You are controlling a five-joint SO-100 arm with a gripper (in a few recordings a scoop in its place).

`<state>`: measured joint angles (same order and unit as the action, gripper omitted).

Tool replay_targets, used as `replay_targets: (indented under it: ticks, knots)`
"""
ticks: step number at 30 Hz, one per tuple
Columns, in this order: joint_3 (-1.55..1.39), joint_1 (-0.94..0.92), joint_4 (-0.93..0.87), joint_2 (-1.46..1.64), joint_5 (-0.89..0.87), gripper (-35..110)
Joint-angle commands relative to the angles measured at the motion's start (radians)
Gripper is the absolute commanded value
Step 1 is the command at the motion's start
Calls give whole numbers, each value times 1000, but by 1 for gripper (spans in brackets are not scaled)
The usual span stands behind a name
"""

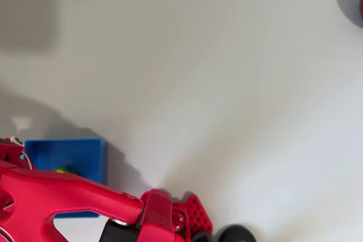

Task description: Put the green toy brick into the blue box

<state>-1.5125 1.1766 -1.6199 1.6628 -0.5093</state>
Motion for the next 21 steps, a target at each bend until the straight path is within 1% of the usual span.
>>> replay_targets:
  ticks: [1,3,6,11,17,21]
  knots:
    - [28,18,-14,84,-12,35]
    - [52,0,-14,84,-12,33]
    - [112,-72,-14,83,-6,20]
    - [172,-307,-12,81,43,0]
    - [170,-696,-9,81,146,0]
    - [143,-933,26,81,212,0]
